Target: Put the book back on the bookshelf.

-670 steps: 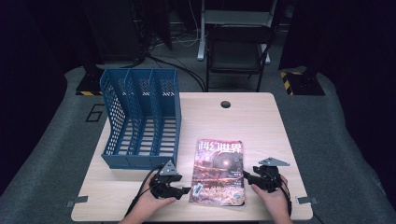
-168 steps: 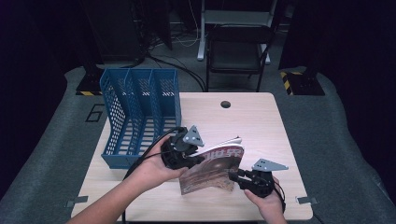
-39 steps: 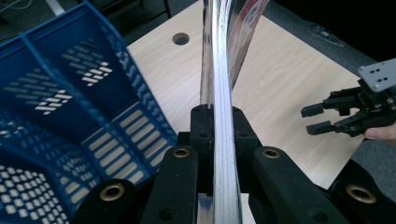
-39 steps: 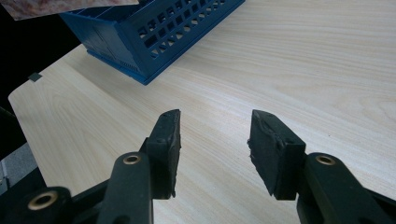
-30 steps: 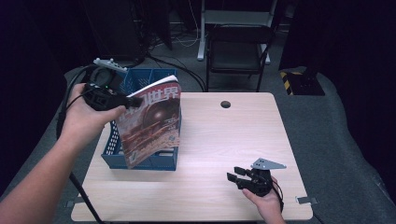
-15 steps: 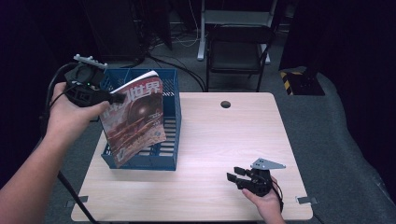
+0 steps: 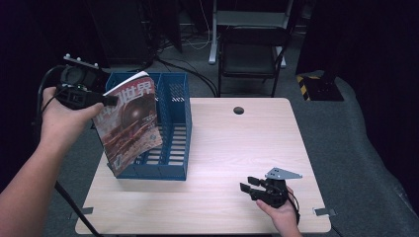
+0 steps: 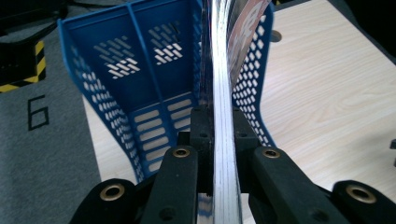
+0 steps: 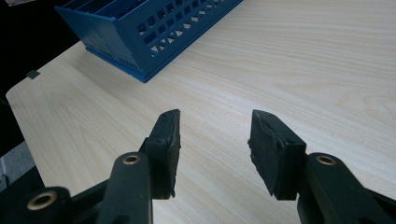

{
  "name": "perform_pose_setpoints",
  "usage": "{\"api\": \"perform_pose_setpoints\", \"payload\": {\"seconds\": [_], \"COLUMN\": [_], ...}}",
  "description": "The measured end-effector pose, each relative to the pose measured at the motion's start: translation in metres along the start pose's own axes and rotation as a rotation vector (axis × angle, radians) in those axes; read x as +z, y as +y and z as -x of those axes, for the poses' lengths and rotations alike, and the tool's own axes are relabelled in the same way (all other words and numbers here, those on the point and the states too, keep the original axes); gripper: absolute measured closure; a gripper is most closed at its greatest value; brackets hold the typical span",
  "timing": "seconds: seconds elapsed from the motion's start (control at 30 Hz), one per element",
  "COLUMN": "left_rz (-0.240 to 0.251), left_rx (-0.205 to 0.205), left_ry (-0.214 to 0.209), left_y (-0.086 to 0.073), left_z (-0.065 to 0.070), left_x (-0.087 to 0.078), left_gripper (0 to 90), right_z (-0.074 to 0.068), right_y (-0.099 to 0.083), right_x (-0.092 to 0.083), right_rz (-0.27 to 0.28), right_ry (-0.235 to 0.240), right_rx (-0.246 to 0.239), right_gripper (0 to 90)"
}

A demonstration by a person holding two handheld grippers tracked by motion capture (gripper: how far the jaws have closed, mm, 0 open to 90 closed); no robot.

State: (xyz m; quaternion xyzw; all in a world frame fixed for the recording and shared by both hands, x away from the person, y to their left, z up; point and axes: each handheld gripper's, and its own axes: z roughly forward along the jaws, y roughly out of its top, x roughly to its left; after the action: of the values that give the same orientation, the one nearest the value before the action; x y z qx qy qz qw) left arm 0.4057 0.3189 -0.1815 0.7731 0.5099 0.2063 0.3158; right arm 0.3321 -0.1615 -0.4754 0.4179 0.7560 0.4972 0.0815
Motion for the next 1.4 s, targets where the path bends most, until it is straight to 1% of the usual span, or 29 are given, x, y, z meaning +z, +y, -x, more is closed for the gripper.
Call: {"api": "perform_pose_setpoints", "payload": {"seconds": [0.03, 0.1, 0.17, 0.2, 0.23, 0.27, 0.3, 0.33, 0.37, 0.43, 0.47, 0.5, 0.53, 0.6, 0.7, 0.77, 0.93, 0.97, 1.07, 1.1, 1.23, 1.3, 1.4], "left_rz": [-0.003, -0.008, -0.007, -0.007, -0.007, -0.001, 0.005, 0.005, 0.008, 0.009, 0.009, 0.009, 0.007, 0.012, 0.014, 0.02, 0.019, 0.022, 0.024, 0.035, 0.047, 0.058, 0.061], "left_rx": [-0.01, -0.014, -0.022, -0.034, -0.034, -0.038, -0.053, -0.053, -0.064, -0.062, -0.073, -0.073, -0.083, -0.088, -0.087, -0.093, -0.099, -0.11, -0.12, -0.133, -0.144, -0.155, -0.153], "left_ry": [0.009, 0.013, 0.018, 0.022, 0.022, 0.029, 0.036, 0.036, 0.042, 0.041, 0.048, 0.048, 0.049, 0.059, 0.062, 0.074, 0.081, 0.084, 0.086, 0.093, 0.099, 0.103, 0.109], "left_y": [-0.001, -0.001, -0.001, -0.001, -0.001, -0.001, 0.0, 0.0, 0.0, 0.001, 0.002, 0.002, 0.003, 0.005, 0.006, 0.007, 0.01, 0.011, 0.013, 0.014, 0.014, 0.014, 0.015], "left_z": [-0.004, -0.008, -0.01, -0.012, -0.012, -0.015, -0.015, -0.015, -0.017, -0.018, -0.019, -0.019, -0.019, -0.02, -0.02, -0.019, -0.018, -0.018, -0.018, -0.019, -0.019, -0.017, -0.016], "left_x": [0.0, 0.0, 0.001, 0.001, 0.001, 0.003, 0.004, 0.004, 0.005, 0.006, 0.008, 0.008, 0.009, 0.013, 0.015, 0.018, 0.022, 0.024, 0.025, 0.027, 0.03, 0.033, 0.036], "left_gripper": [83.7, 83.7, 83.7, 83.7, 83.7, 83.7, 83.7, 83.7, 83.7, 83.7, 83.8, 83.8, 83.8, 83.7, 83.7, 83.8, 83.8, 83.8, 83.8, 83.7, 83.7, 83.8, 83.8], "right_z": [0.0, 0.0, 0.0, 0.0, 0.0, 0.0, 0.0, 0.0, 0.0, 0.0, 0.0, 0.0, 0.0, 0.0, 0.0, 0.001, 0.0, 0.0, 0.0, 0.0, 0.001, 0.0, 0.001], "right_y": [0.0, 0.0, 0.0, 0.0, 0.0, 0.0, 0.0, 0.0, 0.0, 0.0, 0.0, 0.0, 0.0, 0.0, 0.0, 0.0, 0.0, 0.0, 0.0, 0.0, 0.0, 0.0, 0.0], "right_x": [0.0, 0.0, 0.0, 0.001, 0.001, 0.001, 0.001, 0.001, 0.001, 0.001, 0.001, 0.001, 0.001, 0.001, 0.0, 0.0, 0.001, 0.001, 0.0, 0.0, 0.0, 0.0, 0.0], "right_rz": [0.0, -0.001, -0.003, -0.003, -0.003, -0.002, -0.002, -0.002, -0.002, -0.001, 0.002, -0.002, -0.002, -0.003, -0.003, -0.001, -0.003, -0.003, 0.0, -0.001, -0.001, -0.001, 0.003], "right_ry": [0.0, -0.003, -0.003, -0.003, -0.003, -0.001, -0.001, -0.001, -0.001, -0.001, -0.001, -0.001, -0.001, -0.001, -0.002, -0.002, 0.001, 0.0, -0.002, -0.002, -0.001, -0.001, 0.004], "right_rx": [0.0, -0.001, 0.006, 0.005, 0.005, -0.002, 0.0, 0.0, -0.002, -0.006, -0.005, -0.006, -0.006, 0.004, -0.001, 0.0, 0.001, 0.0, 0.0, 0.0, 0.0, -0.001, 0.001], "right_gripper": [52.9, 52.9, 52.9, 52.9, 52.9, 52.9, 52.9, 52.9, 52.9, 52.9, 52.9, 52.9, 52.9, 53.0, 53.0, 52.9, 52.9, 52.9, 52.9, 52.9, 52.9, 52.9, 52.9]}}
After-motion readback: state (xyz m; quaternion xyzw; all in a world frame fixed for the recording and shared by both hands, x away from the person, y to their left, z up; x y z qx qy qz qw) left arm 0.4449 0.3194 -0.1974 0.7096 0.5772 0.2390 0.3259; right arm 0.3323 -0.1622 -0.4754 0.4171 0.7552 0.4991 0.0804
